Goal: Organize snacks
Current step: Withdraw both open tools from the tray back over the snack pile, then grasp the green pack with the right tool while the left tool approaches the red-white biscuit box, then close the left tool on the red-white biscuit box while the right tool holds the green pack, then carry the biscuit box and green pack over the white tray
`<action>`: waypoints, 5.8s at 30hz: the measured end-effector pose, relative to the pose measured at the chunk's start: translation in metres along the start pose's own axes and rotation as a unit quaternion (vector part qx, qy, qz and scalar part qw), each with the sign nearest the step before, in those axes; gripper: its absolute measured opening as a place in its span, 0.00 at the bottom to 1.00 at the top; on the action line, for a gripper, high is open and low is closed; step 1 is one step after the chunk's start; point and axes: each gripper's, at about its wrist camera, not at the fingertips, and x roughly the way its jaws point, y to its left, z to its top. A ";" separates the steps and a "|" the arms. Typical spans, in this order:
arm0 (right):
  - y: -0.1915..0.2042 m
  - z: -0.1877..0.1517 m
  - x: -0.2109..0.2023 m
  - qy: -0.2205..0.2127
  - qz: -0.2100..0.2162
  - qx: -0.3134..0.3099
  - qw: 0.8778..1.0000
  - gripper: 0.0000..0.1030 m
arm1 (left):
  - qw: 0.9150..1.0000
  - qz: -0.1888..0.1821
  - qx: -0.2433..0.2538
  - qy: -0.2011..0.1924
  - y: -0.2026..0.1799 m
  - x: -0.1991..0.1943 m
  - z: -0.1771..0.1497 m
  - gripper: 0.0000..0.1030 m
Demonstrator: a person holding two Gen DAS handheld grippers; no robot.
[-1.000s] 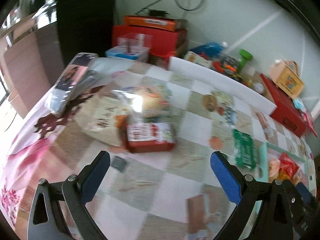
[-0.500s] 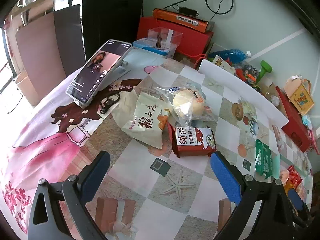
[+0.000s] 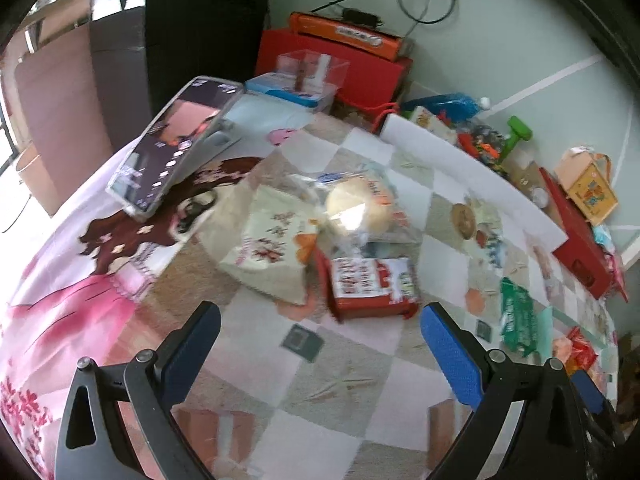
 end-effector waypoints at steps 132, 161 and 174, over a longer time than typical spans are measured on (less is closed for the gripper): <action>0.005 0.025 0.025 0.032 -0.027 -0.051 0.998 0.41 | 0.990 -0.025 0.129 0.041 -0.073 0.025 -0.002 0.57; -0.132 0.031 -0.070 -0.036 -0.153 0.092 0.983 0.41 | 0.952 -0.145 0.270 -0.025 -0.208 -0.051 -0.040 0.57; -0.199 0.016 -0.088 -0.032 -0.191 0.169 0.966 0.41 | 0.915 -0.181 0.360 0.006 -0.284 -0.039 -0.092 0.57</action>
